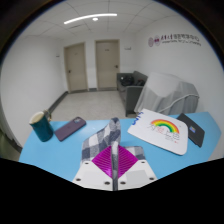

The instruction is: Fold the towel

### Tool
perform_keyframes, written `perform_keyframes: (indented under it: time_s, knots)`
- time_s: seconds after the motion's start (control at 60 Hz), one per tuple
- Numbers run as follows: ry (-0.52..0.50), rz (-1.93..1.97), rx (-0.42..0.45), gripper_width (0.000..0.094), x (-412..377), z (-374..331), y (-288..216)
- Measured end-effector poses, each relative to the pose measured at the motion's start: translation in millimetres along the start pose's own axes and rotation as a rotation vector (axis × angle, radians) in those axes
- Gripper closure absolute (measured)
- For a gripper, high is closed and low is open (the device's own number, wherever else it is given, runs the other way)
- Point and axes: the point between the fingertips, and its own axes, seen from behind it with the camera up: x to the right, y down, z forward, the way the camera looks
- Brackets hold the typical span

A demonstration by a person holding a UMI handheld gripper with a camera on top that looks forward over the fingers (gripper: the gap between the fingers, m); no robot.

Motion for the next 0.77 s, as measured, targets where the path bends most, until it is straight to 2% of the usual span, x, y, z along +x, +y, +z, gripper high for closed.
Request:
perform_keyframes:
  time_s: [0.083, 0.15, 0.233, 0.25, 0.267, 0.283, 0.333, 0.35, 0.367, 0.383, 0.633, 0.767]
  knots:
    - [0.079, -0.050, -0.083, 0.0904, 45.7, 21.7, 37.1]
    - [0.085, -0.033, -0.156, 0.0889, 55.5, 33.4, 65.9]
    - [0.084, -0.018, -0.139, 0.0815, 60.4, 33.9, 66.8]
    - [0.086, -0.015, -0.135, 0.0779, 60.8, 32.3, 65.6]
    - [0.091, -0.011, -0.133, 0.0671, 61.7, 30.2, 64.4]
    - [0.100, -0.007, -0.129, 0.0607, 63.6, 27.4, 62.8]
    - [0.118, 0.001, -0.109, 0.0339, 67.2, 18.8, 56.3]
    - [0.119, 0.004, -0.103, 0.0212, 67.4, 14.7, 54.3]
    - [0.120, 0.009, -0.097, 0.0133, 67.6, 10.2, 52.8]
    - [0.120, 0.015, -0.093, 0.0106, 67.6, 4.9, 50.6]
    - [0.027, 0.083, -0.016, 0.0107, 24.5, -118.8, 48.3]
    - [-0.044, 0.134, -0.014, 0.0107, -1.1, -192.0, 67.7]
